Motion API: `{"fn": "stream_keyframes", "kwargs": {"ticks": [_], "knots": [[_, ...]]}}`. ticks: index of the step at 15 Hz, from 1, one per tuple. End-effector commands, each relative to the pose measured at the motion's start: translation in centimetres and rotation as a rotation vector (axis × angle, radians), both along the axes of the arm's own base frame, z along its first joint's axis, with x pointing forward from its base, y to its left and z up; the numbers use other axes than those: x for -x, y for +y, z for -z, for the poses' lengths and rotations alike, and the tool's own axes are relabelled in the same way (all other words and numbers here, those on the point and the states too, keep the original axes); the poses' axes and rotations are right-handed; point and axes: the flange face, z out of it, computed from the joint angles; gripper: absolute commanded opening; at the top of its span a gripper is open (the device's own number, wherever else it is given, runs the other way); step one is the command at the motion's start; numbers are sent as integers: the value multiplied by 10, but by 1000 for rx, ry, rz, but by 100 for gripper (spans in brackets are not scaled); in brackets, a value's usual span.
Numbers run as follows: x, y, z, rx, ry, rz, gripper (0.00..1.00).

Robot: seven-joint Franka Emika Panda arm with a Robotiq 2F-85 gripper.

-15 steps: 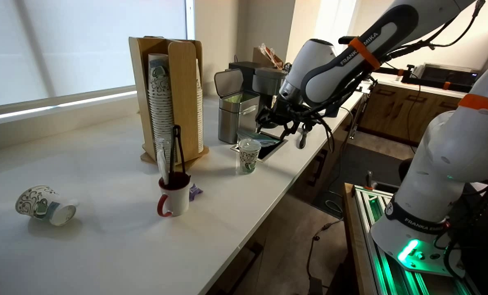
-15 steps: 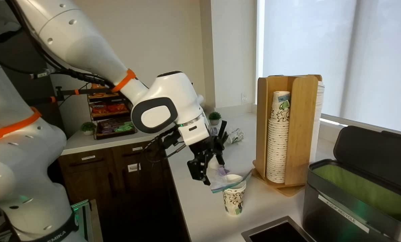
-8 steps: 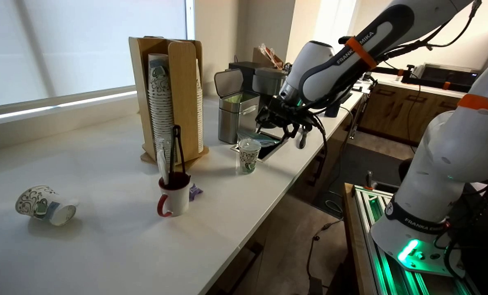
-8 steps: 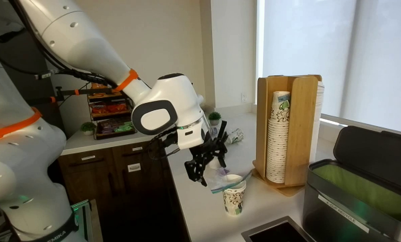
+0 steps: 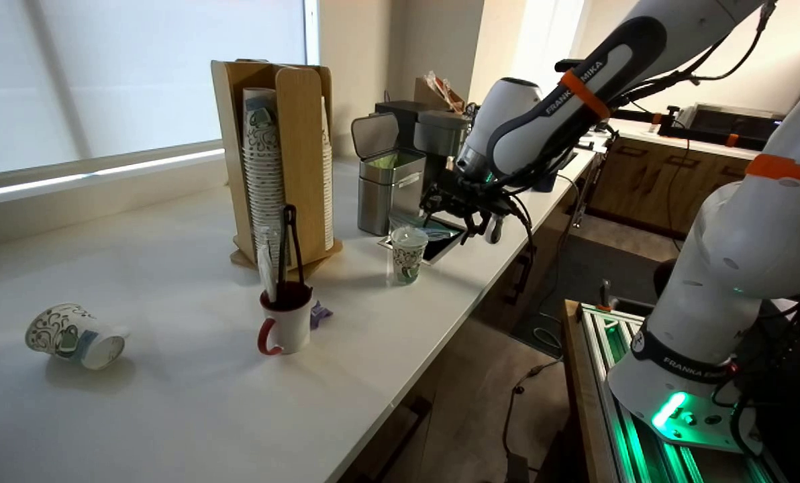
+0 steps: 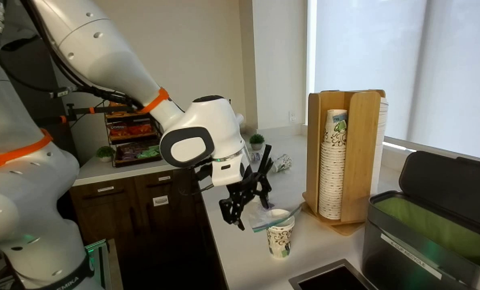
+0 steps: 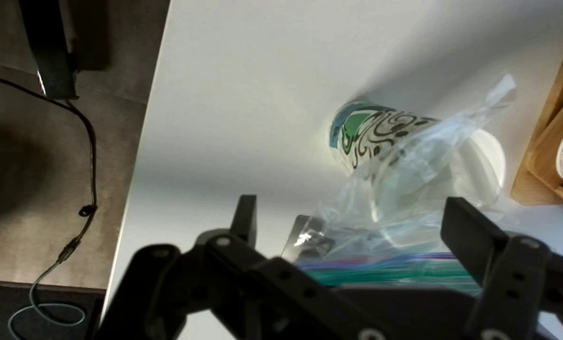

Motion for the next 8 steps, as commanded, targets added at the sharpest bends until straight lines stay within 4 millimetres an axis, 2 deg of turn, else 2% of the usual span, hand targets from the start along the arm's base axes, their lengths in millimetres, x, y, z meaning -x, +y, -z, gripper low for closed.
{"fn": "stream_keyframes", "kwargs": {"ticks": [1,2,3,4,8], "knots": [[-1,-1,8,9,9,26,97],[0,-2,9,15,9,31,88],[1,-2,10,22,7,35,72],[2,-3,10,31,7,41,71],[4,-6,6,71,10,52,40]]}}
